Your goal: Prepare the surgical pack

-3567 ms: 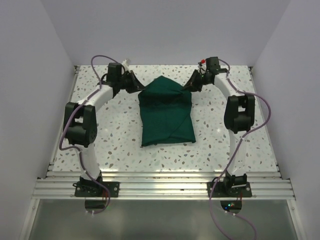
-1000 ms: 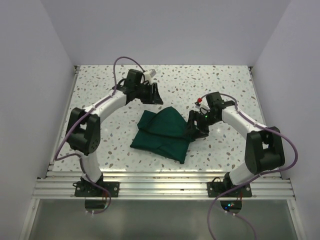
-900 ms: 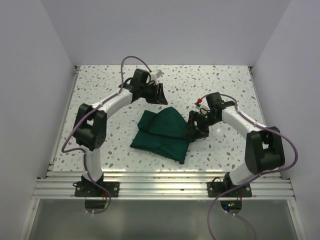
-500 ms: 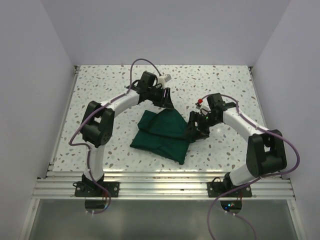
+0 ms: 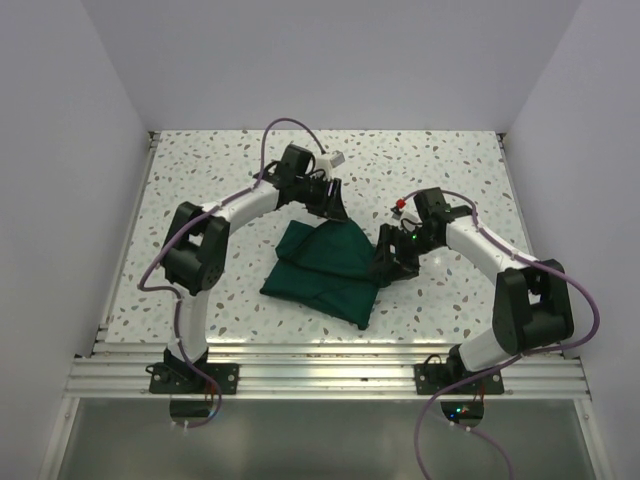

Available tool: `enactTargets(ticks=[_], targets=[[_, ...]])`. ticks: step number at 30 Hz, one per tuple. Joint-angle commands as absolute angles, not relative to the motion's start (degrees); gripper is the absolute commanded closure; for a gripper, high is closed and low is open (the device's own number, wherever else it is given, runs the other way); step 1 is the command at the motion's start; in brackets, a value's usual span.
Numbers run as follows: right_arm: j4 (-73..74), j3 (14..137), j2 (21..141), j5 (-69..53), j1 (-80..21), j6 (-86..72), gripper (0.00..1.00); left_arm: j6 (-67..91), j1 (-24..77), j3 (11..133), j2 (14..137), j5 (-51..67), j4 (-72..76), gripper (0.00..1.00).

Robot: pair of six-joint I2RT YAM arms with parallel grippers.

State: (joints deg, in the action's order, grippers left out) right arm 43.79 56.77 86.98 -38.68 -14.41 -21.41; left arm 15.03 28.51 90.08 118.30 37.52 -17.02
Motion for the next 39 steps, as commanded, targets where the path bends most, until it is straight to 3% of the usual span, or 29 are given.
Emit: enactTargets(ticks=[1, 8, 14, 17, 19, 25, 29, 35, 38, 39], targets=[[44.65, 56.6, 85.87, -39.73, -14.59, -20.57, 0.34, 12.83, 28.48, 89.03, 118.04, 38.67, -13.45, 0.53], [45.0, 57.13, 86.22, -39.55, -14.59, -20.04, 0.34, 10.72, 28.83, 88.59, 118.65, 44.2, -15.12, 0.6], [45.61, 58.53, 86.92, -40.17, -14.5, -20.04, 0.33, 12.3, 28.83, 87.89, 113.49, 44.56, -14.5, 0.98], [46.31, 59.94, 86.92, -40.69, -14.33, -20.04, 0.29, 13.97, 28.83, 84.74, 107.44, 41.42, -13.63, 1.0], [46.67, 61.08, 86.75, -40.69, -14.33, -20.74, 0.21, 14.5, 28.83, 82.45, 104.52, 36.16, -15.02, 1.0], [48.51, 62.75, 86.05, -40.08, -14.33, -23.46, 0.15, 14.32, 28.83, 72.44, 91.69, 26.56, -17.67, 1.0], [51.15, 61.97, 82.72, -39.03, -14.41, -23.91, 0.14, 14.85, 28.83, 67.51, 86.15, 27.5, -20.04, 1.0], [55.28, 58.64, 73.75, -34.54, -14.41, -22.67, 0.27, 16.35, 28.92, 63.55, 82.89, 25.14, -24.94, 1.0], [54.32, 53.91, 69.36, -33.66, -14.41, -26.17, 0.42, 15.73, 28.92, 60.84, 80.08, 23.3, -27.32, 1.0], [53.27, 52.4, 67.87, -35.05, -14.41, -27.5, 0.6, 15.91, 28.92, 59.95, 79.11, 23.29, -27.42, 1.0]])
